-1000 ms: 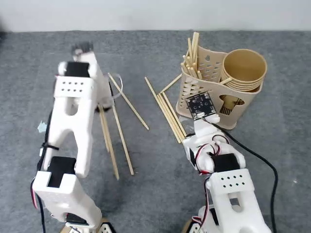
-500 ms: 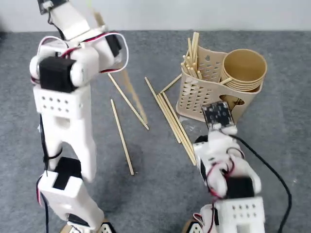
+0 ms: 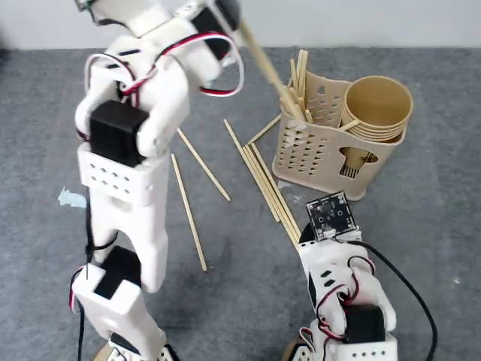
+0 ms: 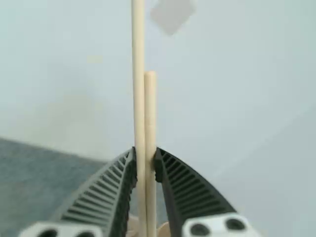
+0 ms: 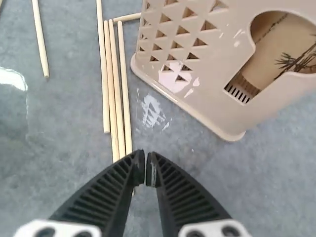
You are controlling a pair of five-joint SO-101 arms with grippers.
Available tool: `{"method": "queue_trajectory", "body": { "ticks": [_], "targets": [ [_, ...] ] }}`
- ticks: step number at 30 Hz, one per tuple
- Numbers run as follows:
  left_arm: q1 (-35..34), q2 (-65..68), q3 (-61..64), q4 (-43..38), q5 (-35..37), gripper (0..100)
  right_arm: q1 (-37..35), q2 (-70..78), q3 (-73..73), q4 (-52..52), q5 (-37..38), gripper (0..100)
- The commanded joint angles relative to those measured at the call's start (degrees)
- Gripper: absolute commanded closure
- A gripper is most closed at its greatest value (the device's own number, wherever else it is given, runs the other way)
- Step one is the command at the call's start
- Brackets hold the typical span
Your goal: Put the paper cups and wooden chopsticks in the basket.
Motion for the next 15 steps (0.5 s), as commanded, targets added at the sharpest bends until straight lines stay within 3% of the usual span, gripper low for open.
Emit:
{"method": "queue_trajectory", "body": {
  "ticks": [1,7,15],
  "targets": [
    [2.81,1.58,1.10,-10.02,0.18,99,0.13,-2.24,0.35,-1.36,0.62,97.3],
    [5.19,10.99,4.18,-27.16,-4.13,99,-3.65,-3.56,2.11,-0.92,0.70,97.3],
    [6.77,18.02,4.09,-29.71,-10.29,99,-4.09,-4.35,2.64,-0.92,0.79,97.3]
  ]
}}
